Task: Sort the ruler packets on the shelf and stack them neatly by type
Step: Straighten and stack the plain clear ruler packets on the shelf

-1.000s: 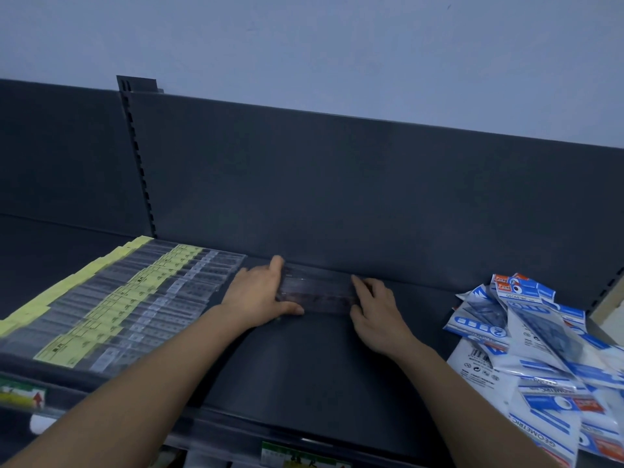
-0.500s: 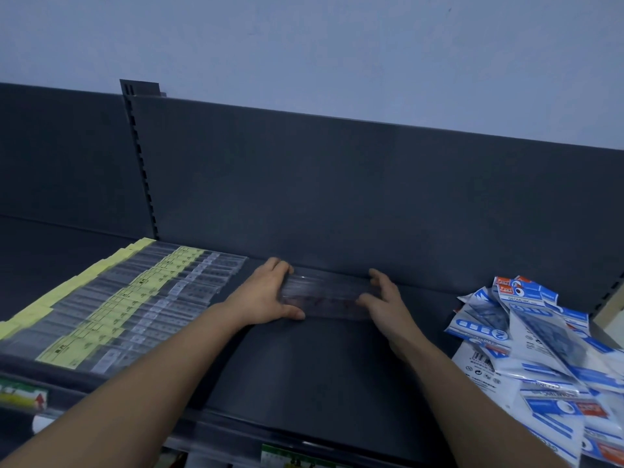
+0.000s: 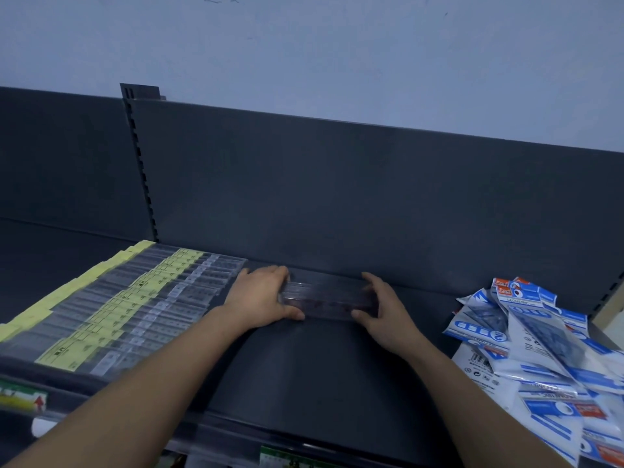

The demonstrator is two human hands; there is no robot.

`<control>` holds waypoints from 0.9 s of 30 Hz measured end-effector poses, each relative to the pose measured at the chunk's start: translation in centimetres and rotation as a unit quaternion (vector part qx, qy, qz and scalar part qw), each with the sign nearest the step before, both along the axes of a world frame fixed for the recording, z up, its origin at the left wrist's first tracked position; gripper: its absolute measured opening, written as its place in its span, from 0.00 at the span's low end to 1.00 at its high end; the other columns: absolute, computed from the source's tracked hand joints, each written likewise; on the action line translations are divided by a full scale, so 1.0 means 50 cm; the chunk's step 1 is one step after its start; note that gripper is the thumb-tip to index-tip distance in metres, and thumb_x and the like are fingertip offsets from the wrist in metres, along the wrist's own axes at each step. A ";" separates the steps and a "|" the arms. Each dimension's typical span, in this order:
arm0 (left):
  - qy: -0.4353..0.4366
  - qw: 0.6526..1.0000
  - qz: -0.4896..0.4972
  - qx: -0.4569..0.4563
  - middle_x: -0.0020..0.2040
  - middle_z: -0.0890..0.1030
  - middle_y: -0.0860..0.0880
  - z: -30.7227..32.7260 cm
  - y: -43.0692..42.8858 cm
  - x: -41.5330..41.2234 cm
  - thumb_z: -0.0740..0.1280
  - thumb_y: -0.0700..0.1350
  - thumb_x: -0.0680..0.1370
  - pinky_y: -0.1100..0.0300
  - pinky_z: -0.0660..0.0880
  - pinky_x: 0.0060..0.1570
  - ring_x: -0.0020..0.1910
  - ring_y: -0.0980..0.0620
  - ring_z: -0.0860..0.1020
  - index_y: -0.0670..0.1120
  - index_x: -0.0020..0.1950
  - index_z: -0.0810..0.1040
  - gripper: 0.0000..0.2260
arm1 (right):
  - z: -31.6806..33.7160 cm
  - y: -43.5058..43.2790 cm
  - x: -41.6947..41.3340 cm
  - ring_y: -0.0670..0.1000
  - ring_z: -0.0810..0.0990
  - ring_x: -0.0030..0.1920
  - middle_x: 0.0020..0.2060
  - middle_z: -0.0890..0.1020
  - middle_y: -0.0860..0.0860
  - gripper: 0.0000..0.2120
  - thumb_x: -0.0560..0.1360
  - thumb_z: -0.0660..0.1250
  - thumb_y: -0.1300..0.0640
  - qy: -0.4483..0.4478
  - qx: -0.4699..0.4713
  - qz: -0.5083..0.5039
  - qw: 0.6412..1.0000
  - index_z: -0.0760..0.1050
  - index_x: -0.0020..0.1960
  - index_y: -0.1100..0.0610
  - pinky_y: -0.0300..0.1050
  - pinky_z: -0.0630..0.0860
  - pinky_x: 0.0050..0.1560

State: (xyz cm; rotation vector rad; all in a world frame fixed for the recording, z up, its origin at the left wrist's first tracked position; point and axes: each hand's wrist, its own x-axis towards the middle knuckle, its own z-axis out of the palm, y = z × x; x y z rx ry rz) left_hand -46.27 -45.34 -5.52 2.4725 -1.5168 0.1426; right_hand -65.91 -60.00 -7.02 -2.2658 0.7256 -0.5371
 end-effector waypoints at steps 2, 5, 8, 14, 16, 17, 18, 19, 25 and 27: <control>0.015 1.000 -0.018 0.013 0.55 0.78 0.52 0.004 -0.001 0.003 0.70 0.68 0.66 0.54 0.65 0.56 0.57 0.50 0.74 0.51 0.55 0.68 0.28 | -0.003 -0.001 -0.003 0.47 0.64 0.70 0.69 0.64 0.51 0.38 0.74 0.71 0.59 0.006 0.007 0.008 1.000 0.55 0.77 0.54 0.35 0.59 0.66; 0.042 0.998 -0.045 0.020 0.52 0.79 0.54 0.012 -0.004 0.003 0.72 0.63 0.68 0.55 0.64 0.52 0.54 0.50 0.76 0.53 0.55 0.67 0.25 | -0.001 -0.008 -0.004 0.47 0.57 0.74 0.75 0.55 0.50 0.43 0.72 0.74 0.57 0.005 0.022 0.013 1.000 0.51 0.78 0.54 0.34 0.55 0.68; 0.059 0.997 -0.052 0.015 0.51 0.79 0.55 0.016 -0.002 0.002 0.74 0.62 0.67 0.54 0.65 0.52 0.53 0.51 0.77 0.53 0.54 0.66 0.25 | 0.003 -0.013 0.002 0.48 0.60 0.74 0.74 0.61 0.50 0.44 0.71 0.75 0.57 0.009 0.037 0.012 0.999 0.52 0.78 0.54 0.37 0.57 0.70; -0.006 0.997 0.033 0.073 0.61 0.78 0.51 0.024 0.002 0.017 0.70 0.72 0.61 0.51 0.65 0.60 0.62 0.49 0.75 0.52 0.63 0.69 0.38 | -0.001 -0.019 0.006 0.49 0.70 0.66 0.62 0.71 0.48 0.31 0.72 0.74 0.56 0.029 0.008 -0.010 1.000 0.66 0.71 0.53 0.35 0.63 0.61; 0.008 0.996 0.051 0.079 0.60 0.79 0.51 0.027 0.011 0.028 0.70 0.73 0.60 0.51 0.67 0.59 0.60 0.48 0.75 0.52 0.61 0.71 0.38 | -0.001 -0.020 0.005 0.48 0.72 0.61 0.57 0.72 0.47 0.24 0.72 0.73 0.56 0.033 -0.012 -0.005 0.999 0.70 0.66 0.52 0.35 0.64 0.58; 0.050 0.995 0.050 0.070 0.59 0.79 0.51 0.028 0.016 0.034 0.70 0.73 0.59 0.53 0.69 0.58 0.59 0.49 0.76 0.52 0.61 0.72 0.38 | -0.001 -0.021 0.005 0.47 0.72 0.60 0.56 0.72 0.47 0.23 0.72 0.73 0.56 0.034 -0.015 -0.003 0.999 0.71 0.64 0.52 0.35 0.64 0.57; 0.114 0.991 0.044 0.049 0.59 0.78 0.52 0.030 0.023 0.037 0.70 0.74 0.57 0.54 0.71 0.58 0.59 0.50 0.76 0.52 0.61 0.72 0.40 | -0.001 -0.020 0.004 0.46 0.72 0.58 0.56 0.72 0.47 0.22 0.72 0.73 0.56 0.032 -0.016 0.000 0.999 0.71 0.63 0.52 0.35 0.64 0.56; 0.186 0.982 0.037 0.015 0.59 0.77 0.54 0.032 0.028 0.038 0.69 0.75 0.57 0.55 0.71 0.59 0.59 0.52 0.75 0.52 0.62 0.73 0.41 | -0.001 -0.020 0.004 0.46 0.72 0.58 0.56 0.72 0.47 0.21 0.72 0.73 0.57 0.029 -0.015 0.003 0.999 0.71 0.63 0.52 0.34 0.64 0.56; 0.349 0.926 0.067 -0.131 0.58 0.79 0.50 0.020 0.011 0.056 0.62 0.46 0.81 0.58 0.68 0.63 0.62 0.50 0.75 0.47 0.60 0.78 0.10 | -0.003 -0.020 0.003 0.44 0.71 0.56 0.56 0.72 0.47 0.19 0.72 0.73 0.59 0.012 -0.008 0.018 1.000 0.71 0.60 0.50 0.29 0.64 0.52; 0.345 0.926 0.071 -0.137 0.54 0.81 0.49 0.015 0.004 0.061 0.62 0.39 0.81 0.57 0.70 0.60 0.58 0.49 0.77 0.48 0.55 0.79 0.09 | -0.003 -0.022 0.002 0.44 0.71 0.58 0.57 0.72 0.47 0.20 0.72 0.73 0.59 0.014 0.000 0.020 1.000 0.71 0.60 0.49 0.33 0.64 0.56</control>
